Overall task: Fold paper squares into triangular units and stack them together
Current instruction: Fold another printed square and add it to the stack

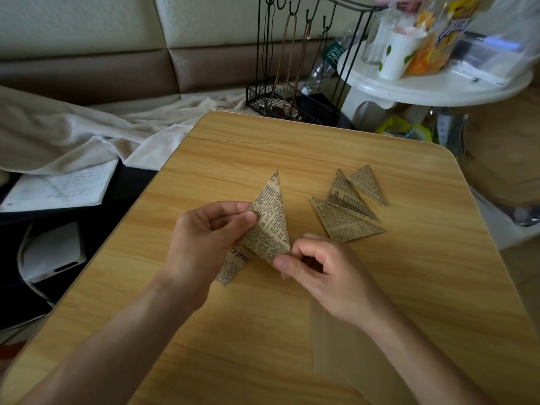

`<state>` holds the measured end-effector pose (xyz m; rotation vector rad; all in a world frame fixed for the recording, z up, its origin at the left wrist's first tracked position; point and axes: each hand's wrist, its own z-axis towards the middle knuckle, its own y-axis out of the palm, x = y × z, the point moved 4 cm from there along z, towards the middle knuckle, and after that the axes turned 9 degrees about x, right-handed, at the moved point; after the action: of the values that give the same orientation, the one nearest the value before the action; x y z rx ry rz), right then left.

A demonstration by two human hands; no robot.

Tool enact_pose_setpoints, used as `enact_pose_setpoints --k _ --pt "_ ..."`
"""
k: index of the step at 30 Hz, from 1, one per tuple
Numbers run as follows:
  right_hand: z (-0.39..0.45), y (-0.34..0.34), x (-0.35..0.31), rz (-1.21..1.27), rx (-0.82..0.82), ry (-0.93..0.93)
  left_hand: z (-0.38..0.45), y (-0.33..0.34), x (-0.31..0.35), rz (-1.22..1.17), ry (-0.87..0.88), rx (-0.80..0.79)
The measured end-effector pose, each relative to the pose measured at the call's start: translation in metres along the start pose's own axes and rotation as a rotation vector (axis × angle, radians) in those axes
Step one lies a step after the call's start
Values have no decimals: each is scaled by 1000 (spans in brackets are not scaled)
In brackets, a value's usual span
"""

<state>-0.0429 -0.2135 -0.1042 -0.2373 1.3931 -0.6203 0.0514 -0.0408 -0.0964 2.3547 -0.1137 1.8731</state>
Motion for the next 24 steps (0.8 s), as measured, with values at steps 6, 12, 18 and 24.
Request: enact_pose_setpoints --k 6,12,18,24 --pt "-2 -2 8 92 169 103 -1 7 -4 127 -59 -107" --pt "-1 -3 9 133 188 88 -3 8 0 73 -6 -120" --pt "0 -2 7 194 176 90 -3 3 2 142 98 -61" --pt "1 0 0 218 125 69 -12 13 -1 170 94 -126"
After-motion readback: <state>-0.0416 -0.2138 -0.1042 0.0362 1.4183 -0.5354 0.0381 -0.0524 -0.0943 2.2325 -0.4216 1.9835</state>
